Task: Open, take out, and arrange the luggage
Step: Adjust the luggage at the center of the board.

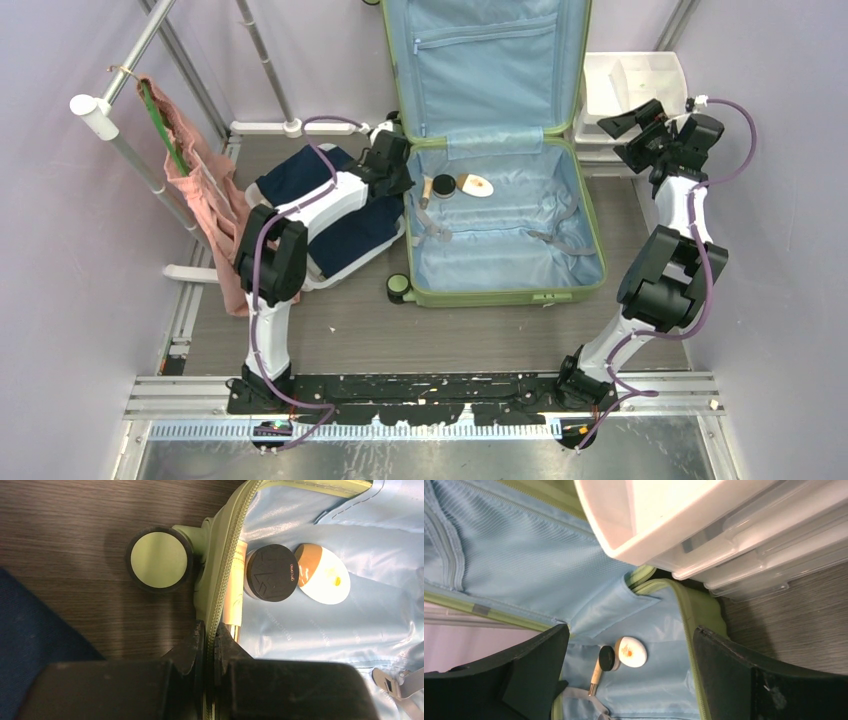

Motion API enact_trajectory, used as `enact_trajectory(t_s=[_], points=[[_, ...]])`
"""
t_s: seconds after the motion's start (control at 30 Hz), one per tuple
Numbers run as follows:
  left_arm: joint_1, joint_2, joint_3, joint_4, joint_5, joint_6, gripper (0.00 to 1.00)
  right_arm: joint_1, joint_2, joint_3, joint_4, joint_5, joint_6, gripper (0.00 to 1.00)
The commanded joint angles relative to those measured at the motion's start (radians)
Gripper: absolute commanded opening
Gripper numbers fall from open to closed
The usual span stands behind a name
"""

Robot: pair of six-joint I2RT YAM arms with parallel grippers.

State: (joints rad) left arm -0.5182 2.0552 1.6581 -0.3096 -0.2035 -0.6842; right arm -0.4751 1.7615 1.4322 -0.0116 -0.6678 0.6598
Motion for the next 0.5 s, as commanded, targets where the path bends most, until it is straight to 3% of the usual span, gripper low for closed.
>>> enact_trajectory(t_s=[0.0, 0.17, 0.37, 0.4, 0.47], points=[[0.097, -0.098, -0.076, -0.047, -0.212, -0.035, 0.00, -0.005, 0.007, 0.030, 0.062, 0.062, 0.023, 1.00], [0.109, -0.128, -0.117, -0.042, -0.241, -0.046, 0.00, -0.005, 0.006, 0.029, 0.042, 0.137, 0.010, 1.00], [0.119, -0.139, -0.129, -0.021, -0.201, -0.067, 0.01, -0.006, 0.027, 0.009, 0.123, 0.219, 0.132, 1.00], [0.120, -0.143, -0.127, -0.015, -0.185, -0.068, 0.03, -0.006, 0.033, 0.007, 0.132, 0.233, 0.148, 1.00], [0.125, -0.159, -0.120, -0.008, -0.147, -0.078, 0.22, -0.006, 0.047, 0.015, 0.133, 0.259, 0.168, 1.00]])
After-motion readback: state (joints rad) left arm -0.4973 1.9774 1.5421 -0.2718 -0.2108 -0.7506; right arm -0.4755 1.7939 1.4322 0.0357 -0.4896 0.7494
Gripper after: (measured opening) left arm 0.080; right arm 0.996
